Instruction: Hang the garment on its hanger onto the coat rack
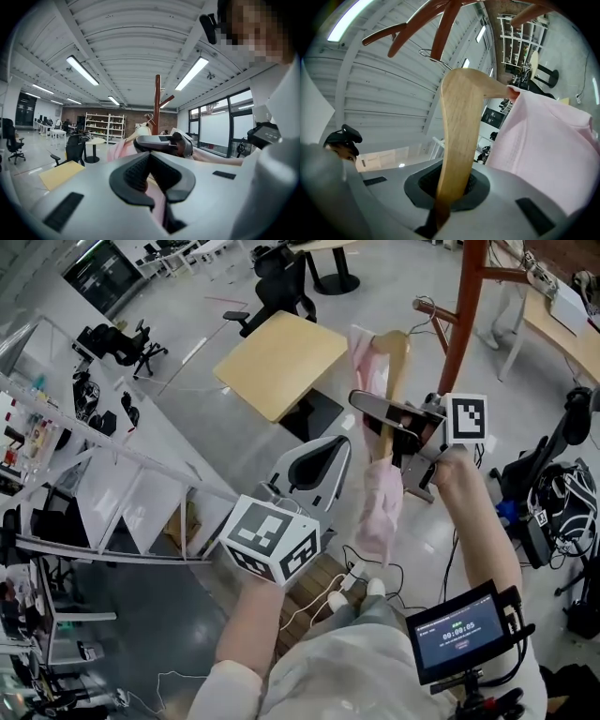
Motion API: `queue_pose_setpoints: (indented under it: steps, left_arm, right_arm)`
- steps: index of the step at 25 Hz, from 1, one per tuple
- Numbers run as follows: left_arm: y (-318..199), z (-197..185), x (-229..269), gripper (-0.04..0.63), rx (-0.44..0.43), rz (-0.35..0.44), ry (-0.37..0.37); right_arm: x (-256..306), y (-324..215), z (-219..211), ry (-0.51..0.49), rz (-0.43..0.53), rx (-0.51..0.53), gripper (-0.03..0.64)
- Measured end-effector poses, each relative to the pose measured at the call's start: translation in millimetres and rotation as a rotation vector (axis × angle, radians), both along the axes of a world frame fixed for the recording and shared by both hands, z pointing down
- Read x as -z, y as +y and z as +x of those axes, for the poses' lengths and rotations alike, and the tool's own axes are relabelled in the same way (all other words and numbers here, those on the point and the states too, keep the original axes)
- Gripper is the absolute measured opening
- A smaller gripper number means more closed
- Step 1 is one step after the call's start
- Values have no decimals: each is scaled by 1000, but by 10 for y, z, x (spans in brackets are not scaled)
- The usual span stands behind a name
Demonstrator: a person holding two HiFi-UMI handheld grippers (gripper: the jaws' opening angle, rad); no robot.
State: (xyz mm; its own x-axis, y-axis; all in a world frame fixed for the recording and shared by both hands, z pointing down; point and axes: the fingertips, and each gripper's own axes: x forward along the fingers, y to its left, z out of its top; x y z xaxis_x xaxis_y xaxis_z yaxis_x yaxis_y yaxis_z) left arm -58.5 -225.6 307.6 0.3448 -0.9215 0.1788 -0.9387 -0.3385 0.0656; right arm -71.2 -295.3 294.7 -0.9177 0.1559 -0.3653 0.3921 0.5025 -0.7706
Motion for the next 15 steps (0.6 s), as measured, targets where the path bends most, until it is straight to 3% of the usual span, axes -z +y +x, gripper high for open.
queue_pose_setpoints:
  steps: [15]
  left_arm:
    - [-344, 201, -323, 5, -61, -54, 24]
  right_arm:
    - [-410, -402, 123, 81, -15, -54, 8]
